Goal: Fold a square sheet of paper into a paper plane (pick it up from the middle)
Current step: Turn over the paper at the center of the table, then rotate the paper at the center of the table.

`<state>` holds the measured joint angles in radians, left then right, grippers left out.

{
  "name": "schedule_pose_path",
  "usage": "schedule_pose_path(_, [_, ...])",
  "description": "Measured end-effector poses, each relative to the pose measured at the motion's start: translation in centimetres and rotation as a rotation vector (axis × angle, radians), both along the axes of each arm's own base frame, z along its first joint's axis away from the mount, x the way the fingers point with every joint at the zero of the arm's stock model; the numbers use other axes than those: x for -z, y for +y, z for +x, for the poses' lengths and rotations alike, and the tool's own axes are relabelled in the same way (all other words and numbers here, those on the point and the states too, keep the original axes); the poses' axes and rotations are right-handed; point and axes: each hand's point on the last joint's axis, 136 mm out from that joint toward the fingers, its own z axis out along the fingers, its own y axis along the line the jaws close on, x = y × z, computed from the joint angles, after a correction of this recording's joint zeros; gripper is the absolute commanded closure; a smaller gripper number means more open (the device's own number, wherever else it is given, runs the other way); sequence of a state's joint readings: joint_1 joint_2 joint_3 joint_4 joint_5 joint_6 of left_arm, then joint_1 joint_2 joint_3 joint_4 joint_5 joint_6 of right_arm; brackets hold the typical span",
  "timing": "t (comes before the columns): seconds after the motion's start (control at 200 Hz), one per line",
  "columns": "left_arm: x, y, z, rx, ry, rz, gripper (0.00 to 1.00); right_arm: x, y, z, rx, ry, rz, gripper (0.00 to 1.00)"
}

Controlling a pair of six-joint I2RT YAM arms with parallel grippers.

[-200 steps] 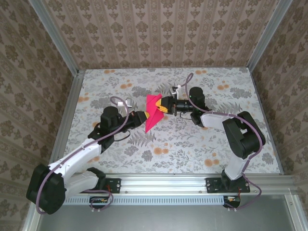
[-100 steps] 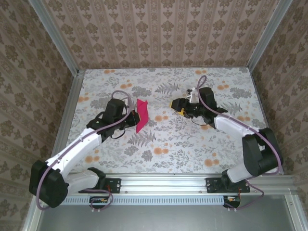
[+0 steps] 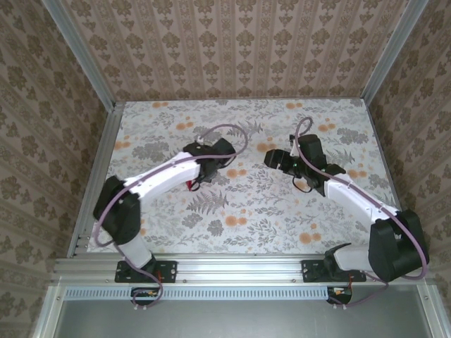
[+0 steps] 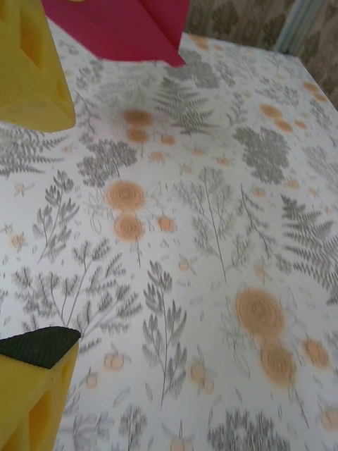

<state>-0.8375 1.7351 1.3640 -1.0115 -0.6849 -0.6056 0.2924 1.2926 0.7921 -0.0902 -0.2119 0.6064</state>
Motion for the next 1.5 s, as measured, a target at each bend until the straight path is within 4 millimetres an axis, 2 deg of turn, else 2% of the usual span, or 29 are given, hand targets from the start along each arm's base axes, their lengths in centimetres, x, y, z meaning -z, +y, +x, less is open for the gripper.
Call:
schedule_pose_path(0.115, [2.4,-1.4,0.5,0.035,0.040,0.132,0.92,0.1,-2.2,-0.5,0.079,-0.012,-0.038,0.24])
schedule_pose_path(0.205, [4.4,-3.0,0.7,0.064,0.071,0.178,0.86,-0.1,-3.7,-0.8,0.139,-0.026,-0.052,0.24])
schedule_pose_path(0.325, [6.8,-4.9,0.5,0.102,0.120,0.175,0.71,-0.3,-5.0,-1.1,0.190,-0.041,-0.066,0.24])
schedule_pose_path(0.44, [8.1,-6.2,0.1,0.114,0.168,0.100,0.53,0.0,-5.5,-1.3,0.208,-0.024,-0.082,0.24])
schedule_pose_path(0.54, [8.3,-7.3,-0.2,0.107,0.205,-0.019,0.42,0.3,-5.6,-1.5,0.210,-0.014,-0.088,0.24])
schedule_pose_path(0.605, [7.8,-7.7,-0.3,0.097,0.220,-0.128,0.36,0.4,-5.5,-1.6,0.204,-0.006,-0.085,0.24])
schedule_pose_path(0.75, [4.2,-6.8,-0.3,0.064,0.191,-0.398,0.25,2.0,-4.2,-1.6,0.155,0.050,-0.082,0.24])
schedule_pose_path(0.84, [1.9,-5.6,0.2,0.039,0.140,-0.538,0.19,2.9,-1.6,-1.7,0.084,0.082,-0.095,0.25])
schedule_pose_path(0.93, [1.1,-3.5,0.4,-0.011,0.103,-0.627,0.15,3.0,2.6,-1.9,-0.025,0.090,-0.108,0.26])
schedule_pose_path(1.06, [2.6,0.6,-0.1,-0.125,0.103,-0.672,0.11,3.2,9.7,-2.4,-0.188,0.089,-0.130,0.30])
schedule_pose_path(1.24, [4.6,5.5,-0.3,-0.282,0.106,-0.733,0.01,4.5,18.0,-3.4,-0.345,0.110,-0.161,0.42])
schedule_pose_path(1.365, [5.2,7.7,-0.3,-0.355,0.086,-0.783,0.00,5.5,22.8,-3.6,-0.411,0.126,-0.170,0.51])
schedule_pose_path(1.5, [5.7,9.2,-0.9,-0.399,0.079,-0.816,0.00,7.2,26.3,-3.9,-0.456,0.159,-0.171,0.54])
